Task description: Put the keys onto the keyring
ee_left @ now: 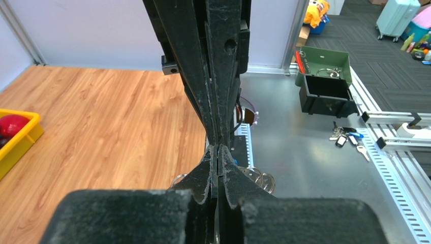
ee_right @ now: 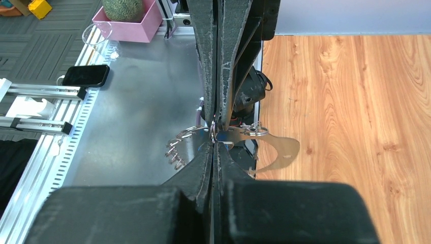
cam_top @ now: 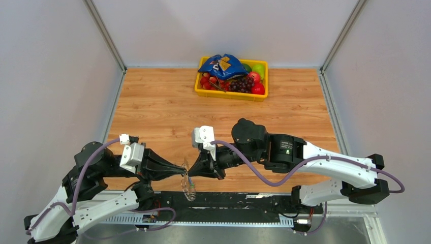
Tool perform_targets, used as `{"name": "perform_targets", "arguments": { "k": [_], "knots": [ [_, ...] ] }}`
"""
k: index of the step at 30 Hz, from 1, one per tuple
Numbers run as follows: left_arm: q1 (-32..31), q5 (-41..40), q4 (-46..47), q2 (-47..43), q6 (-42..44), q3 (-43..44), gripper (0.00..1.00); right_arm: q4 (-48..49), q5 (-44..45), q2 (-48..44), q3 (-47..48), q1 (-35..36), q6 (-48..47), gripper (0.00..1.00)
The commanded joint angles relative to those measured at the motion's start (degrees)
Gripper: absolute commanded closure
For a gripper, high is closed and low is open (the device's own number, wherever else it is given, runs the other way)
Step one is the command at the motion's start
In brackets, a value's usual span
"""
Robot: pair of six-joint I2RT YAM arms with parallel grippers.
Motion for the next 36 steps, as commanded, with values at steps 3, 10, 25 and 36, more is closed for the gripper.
{"name": "perform_targets", "arguments": {
  "k": [3, 10, 25, 36],
  "knots": [
    [-0.04, 0.01, 7.79, -1.38, -1.45, -0.85, 1.00, 4.89, -1.55, -1.95, -3.42, -0.17, 1.67, 1.00],
    [-0.06, 1.76, 13.15, -2.54, -3.05, -2.85, 1.00, 7.40, -2.91, -2.01, -5.20, -0.24, 1.62, 1.00],
    [-0.03, 1.73, 14.36, -3.11, -3.63, -3.82, 1.00, 8.39, 4.31, -6.13, -7.09, -0.25, 1.93, 0.71],
    [-0.06, -5.33, 13.04, -2.51, -3.28, -3.60, 1.00, 8.34, 13.71, -15.07, -14.56, -0.23, 2.19, 0.37]
  ]
}}
